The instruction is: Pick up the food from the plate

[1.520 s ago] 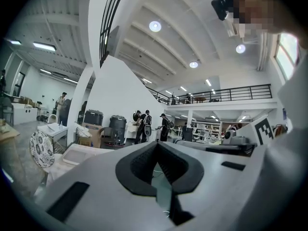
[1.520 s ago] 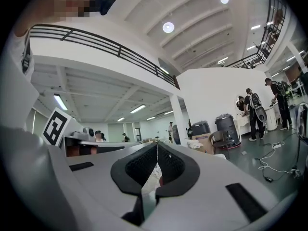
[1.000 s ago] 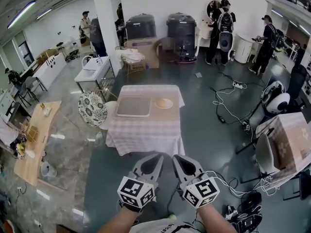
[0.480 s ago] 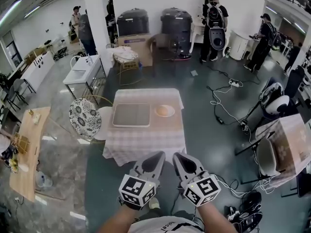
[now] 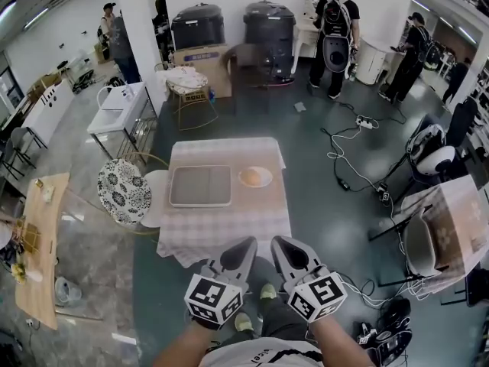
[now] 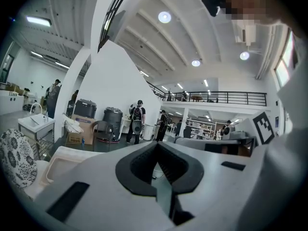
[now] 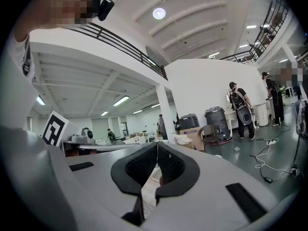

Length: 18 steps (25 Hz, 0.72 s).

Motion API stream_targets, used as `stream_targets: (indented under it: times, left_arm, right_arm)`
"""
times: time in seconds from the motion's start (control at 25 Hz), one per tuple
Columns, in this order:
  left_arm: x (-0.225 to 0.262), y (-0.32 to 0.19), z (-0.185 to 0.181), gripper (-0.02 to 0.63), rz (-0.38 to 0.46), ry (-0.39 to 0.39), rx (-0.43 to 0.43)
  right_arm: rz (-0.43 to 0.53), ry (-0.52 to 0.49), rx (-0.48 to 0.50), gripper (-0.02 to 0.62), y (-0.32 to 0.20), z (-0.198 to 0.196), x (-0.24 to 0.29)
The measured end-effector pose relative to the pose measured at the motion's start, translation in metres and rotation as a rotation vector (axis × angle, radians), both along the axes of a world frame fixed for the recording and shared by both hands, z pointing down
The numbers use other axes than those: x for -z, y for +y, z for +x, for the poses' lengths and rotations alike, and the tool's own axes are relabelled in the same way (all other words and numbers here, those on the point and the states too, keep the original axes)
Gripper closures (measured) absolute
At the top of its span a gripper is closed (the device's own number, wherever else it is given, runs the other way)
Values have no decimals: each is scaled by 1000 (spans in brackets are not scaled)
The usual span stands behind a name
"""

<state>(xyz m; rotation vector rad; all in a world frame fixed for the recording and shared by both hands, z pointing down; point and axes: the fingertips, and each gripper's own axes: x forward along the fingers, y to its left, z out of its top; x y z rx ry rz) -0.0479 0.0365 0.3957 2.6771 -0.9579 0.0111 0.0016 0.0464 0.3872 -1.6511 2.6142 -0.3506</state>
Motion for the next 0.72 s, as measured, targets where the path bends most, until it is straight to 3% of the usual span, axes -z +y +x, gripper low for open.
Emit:
stream_targets:
  times: [0.72]
  left_arm:
    - [-17,-189,57,601,-2,-55,155]
  right_arm:
    - [-42,-14,156,581,-204,61,-30]
